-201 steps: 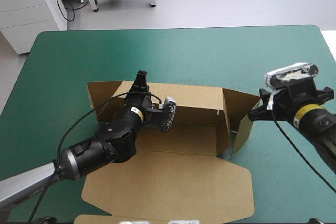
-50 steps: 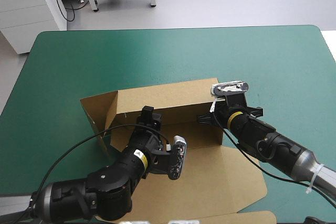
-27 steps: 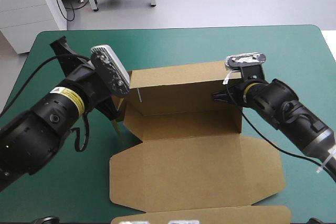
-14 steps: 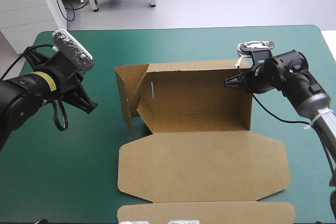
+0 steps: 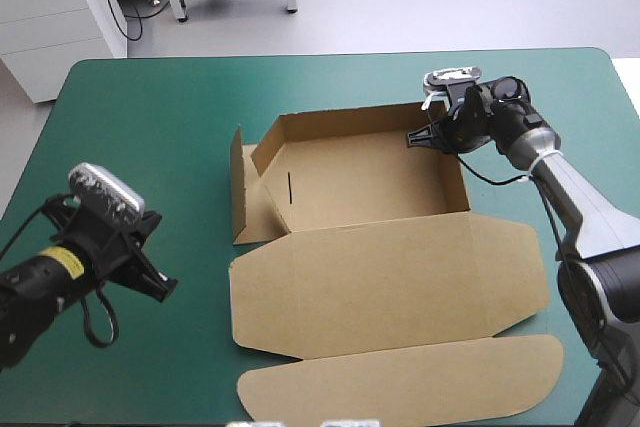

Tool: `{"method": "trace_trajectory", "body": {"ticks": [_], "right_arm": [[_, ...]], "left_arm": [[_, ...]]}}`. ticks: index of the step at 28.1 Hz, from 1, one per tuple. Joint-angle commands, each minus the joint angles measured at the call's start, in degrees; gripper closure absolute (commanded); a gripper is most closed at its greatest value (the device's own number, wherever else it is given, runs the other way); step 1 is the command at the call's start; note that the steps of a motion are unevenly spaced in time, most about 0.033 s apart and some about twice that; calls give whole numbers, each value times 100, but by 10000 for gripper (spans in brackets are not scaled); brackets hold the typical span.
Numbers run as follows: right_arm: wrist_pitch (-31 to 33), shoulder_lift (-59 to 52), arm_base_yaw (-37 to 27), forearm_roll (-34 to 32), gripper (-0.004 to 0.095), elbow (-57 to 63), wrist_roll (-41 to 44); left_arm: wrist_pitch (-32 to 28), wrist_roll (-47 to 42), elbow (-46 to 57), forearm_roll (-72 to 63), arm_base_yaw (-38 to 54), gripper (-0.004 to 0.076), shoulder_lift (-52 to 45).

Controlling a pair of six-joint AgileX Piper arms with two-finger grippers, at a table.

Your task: Fold the box

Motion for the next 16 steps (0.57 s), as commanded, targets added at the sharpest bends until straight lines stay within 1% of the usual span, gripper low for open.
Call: {"method": "trace_trajectory", "body": {"ticks": [1,4,6,10,13,14,16], "right_arm": [[867,146,28,211,928,42,-195],[1169,167,28,179,928,48,-303],[1407,144,28,179,928,48,-317],[1840,105,28,108,928,48,-356],[1770,92,28,99,928,48,-356],[1549,92,28,82,928,48,-356],[1454,92,28,82,925,48,-356]], "left_arm": [[-1059,-123,825,-280,8,731,-833],[-1349,-123,1479,-541,-5,731,-1517],[-1426,-137,1723,-674,-5,731,-1916],[-1159,-463,1959,-728,-5,731,-2720],[-969,-460,1997,-596,-5,731,-3267],[-722,-579,1997,-433,-5,731,-3493],[-351,-804,1997,-259,-5,731,-3606]]}}
